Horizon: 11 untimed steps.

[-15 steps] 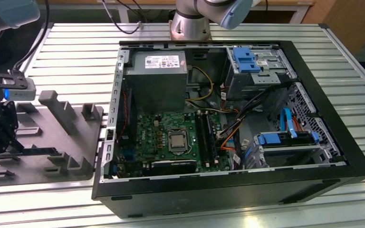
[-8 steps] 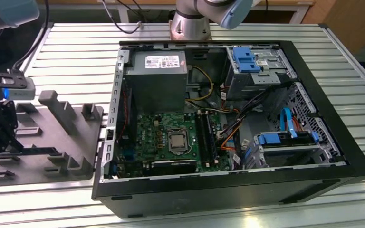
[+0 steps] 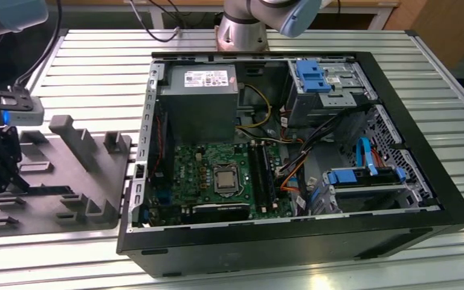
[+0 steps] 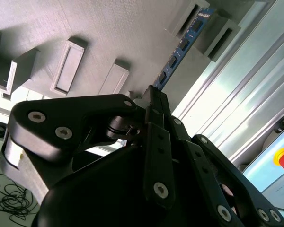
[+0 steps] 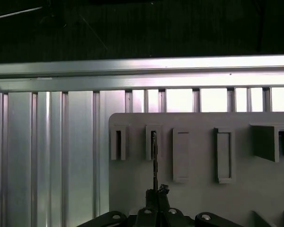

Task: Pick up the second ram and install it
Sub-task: 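Pick up the second ram and move it above second insertion slot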

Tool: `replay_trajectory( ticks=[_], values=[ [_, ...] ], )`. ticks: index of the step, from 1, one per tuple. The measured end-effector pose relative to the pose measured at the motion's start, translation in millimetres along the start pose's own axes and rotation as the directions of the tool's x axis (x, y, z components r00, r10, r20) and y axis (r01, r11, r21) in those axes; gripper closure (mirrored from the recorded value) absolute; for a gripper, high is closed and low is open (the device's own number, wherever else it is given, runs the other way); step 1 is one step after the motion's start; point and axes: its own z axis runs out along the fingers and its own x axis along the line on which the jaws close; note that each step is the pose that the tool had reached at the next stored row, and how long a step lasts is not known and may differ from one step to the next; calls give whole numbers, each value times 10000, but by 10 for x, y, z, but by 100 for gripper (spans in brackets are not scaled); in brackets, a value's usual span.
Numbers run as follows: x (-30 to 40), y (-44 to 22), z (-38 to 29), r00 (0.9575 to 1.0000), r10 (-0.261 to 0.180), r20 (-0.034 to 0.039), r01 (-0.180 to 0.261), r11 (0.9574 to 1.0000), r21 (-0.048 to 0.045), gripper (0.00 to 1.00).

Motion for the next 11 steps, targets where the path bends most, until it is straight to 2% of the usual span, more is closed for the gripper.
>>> replay_trajectory(
  ticks=[11],
  values=[
    [3,0,-44,10000,1,9,-1,10000,1,88]
  ],
)
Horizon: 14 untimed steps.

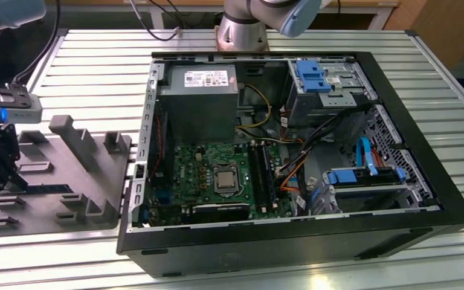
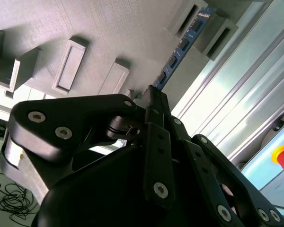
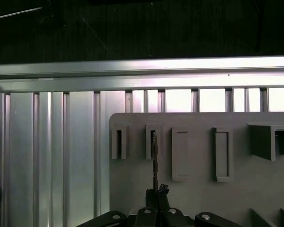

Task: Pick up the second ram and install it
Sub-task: 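Pick up the second ram and move it above second insertion slot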

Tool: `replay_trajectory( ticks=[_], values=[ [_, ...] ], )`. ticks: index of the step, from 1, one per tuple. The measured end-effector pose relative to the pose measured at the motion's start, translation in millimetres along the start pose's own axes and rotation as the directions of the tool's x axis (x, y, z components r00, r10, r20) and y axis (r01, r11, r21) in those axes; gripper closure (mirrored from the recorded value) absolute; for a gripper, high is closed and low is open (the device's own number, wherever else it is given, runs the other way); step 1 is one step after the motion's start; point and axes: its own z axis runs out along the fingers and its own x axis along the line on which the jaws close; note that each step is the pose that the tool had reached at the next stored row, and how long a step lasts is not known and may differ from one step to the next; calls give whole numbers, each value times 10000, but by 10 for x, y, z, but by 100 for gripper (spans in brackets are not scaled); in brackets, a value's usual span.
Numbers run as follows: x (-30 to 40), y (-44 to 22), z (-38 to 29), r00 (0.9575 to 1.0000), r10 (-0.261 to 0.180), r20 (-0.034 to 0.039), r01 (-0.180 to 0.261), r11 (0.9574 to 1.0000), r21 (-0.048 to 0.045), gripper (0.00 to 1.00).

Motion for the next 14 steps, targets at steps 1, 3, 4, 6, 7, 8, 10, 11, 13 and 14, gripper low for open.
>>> replay_trajectory(
  ticks=[1,3,4,6,7,8,10,11,13,14],
  values=[
    [0,0,-3,10000,0,0,0,10000,0,88],
    [1,0,-10,10000,0,0,0,10000,-1,88],
    [0,-1,-10,10000,-2,-1,2,10000,-1,88],
    [0,-2,-12,10000,-3,0,3,10000,0,88],
    [0,-2,-16,10000,-2,-1,2,10000,-1,88],
    [1,-1,-18,10000,-3,-1,3,10000,-1,88],
    [1,-1,-22,10000,-2,0,2,10000,0,88],
    [1,-1,-24,10000,-2,0,2,10000,0,88],
    [0,-1,-32,10000,-2,-2,2,10000,-2,88],
    [-1,-1,-38,10000,-2,-2,2,10000,-3,88]
  ],
)
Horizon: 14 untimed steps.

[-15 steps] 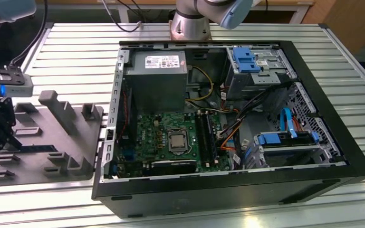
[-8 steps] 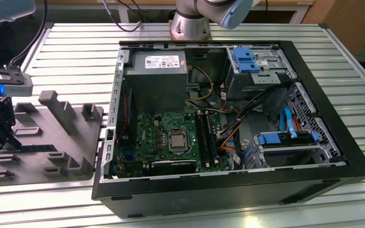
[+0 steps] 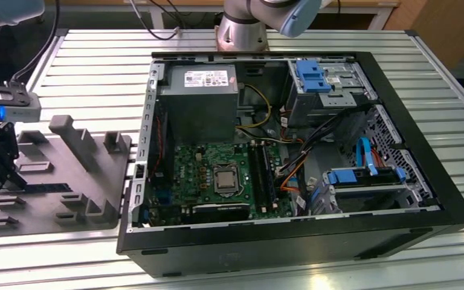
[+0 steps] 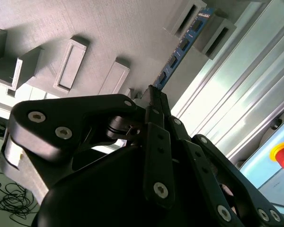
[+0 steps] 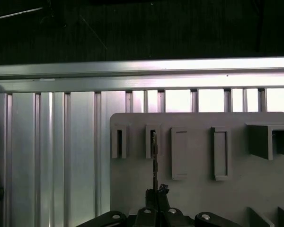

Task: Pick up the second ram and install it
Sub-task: 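Pick up the second ram and move it above second insertion slot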

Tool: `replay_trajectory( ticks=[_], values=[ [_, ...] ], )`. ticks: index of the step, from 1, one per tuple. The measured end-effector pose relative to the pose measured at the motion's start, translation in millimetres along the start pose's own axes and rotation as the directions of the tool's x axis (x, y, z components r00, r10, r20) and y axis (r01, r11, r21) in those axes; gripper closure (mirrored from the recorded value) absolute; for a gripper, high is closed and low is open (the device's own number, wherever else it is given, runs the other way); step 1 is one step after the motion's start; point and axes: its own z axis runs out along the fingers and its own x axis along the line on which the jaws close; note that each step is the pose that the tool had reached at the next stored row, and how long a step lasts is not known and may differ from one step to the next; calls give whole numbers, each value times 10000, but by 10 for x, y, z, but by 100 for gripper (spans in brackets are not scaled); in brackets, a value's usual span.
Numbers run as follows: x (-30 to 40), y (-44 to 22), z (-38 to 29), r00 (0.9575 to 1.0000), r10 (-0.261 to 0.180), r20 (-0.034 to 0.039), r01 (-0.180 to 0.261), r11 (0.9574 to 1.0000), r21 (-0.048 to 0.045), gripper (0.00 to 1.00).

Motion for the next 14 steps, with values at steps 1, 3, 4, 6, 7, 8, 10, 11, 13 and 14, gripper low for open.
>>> replay_trajectory(
  ticks=[1,3,4,6,7,8,10,11,13,14],
  values=[
    [-1,0,-3,10000,0,1,0,10000,2,88],
    [-6,1,-13,10000,1,1,-1,10000,1,88],
    [-7,0,-19,10000,-1,1,1,10000,2,88],
    [-8,0,-36,10000,-1,1,1,10000,2,88],
    [-8,0,-45,10000,0,1,0,10000,1,88],
    [-8,1,-54,10000,0,1,0,10000,2,88],
    [-7,1,-72,10000,0,1,0,10000,2,88],
    [-7,1,-80,10000,0,2,0,10000,3,88],
    [-5,1,-99,10000,0,1,0,10000,2,88],
    [-5,1,-108,10000,0,1,0,10000,2,88]
  ],
)
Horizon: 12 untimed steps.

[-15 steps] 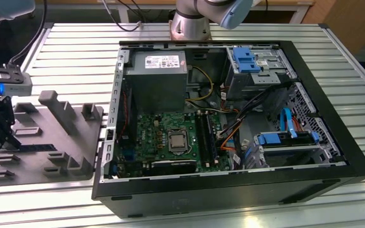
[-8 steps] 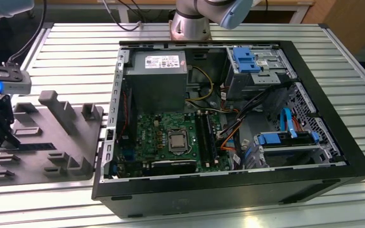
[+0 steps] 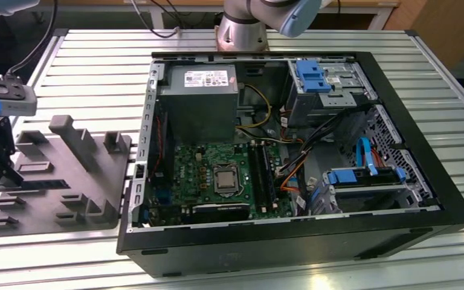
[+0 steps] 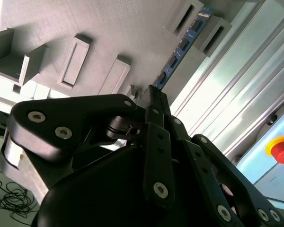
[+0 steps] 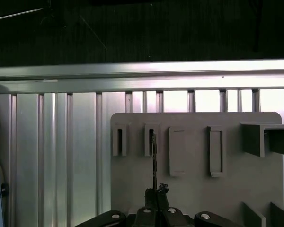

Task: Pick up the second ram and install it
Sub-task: 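Pick up the second ram and move it above second insertion slot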

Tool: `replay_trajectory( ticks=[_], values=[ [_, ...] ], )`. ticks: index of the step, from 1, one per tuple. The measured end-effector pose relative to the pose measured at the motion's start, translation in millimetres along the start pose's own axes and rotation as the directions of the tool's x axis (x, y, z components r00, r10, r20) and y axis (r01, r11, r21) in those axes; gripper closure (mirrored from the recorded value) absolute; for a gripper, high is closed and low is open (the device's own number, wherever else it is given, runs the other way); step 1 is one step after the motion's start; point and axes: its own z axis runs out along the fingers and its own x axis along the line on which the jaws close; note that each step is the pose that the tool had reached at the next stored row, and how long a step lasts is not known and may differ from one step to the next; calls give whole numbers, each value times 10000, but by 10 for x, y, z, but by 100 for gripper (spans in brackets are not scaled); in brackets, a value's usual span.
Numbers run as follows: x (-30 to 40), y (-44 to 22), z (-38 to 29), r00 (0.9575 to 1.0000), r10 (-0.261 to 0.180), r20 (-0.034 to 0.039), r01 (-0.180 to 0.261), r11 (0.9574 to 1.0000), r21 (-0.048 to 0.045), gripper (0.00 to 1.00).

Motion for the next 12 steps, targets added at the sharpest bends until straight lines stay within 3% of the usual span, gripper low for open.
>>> replay_trajectory(
  ticks=[12],
  values=[
    [6,0,-98,10000,0,0,0,10000,0,88]
  ],
)
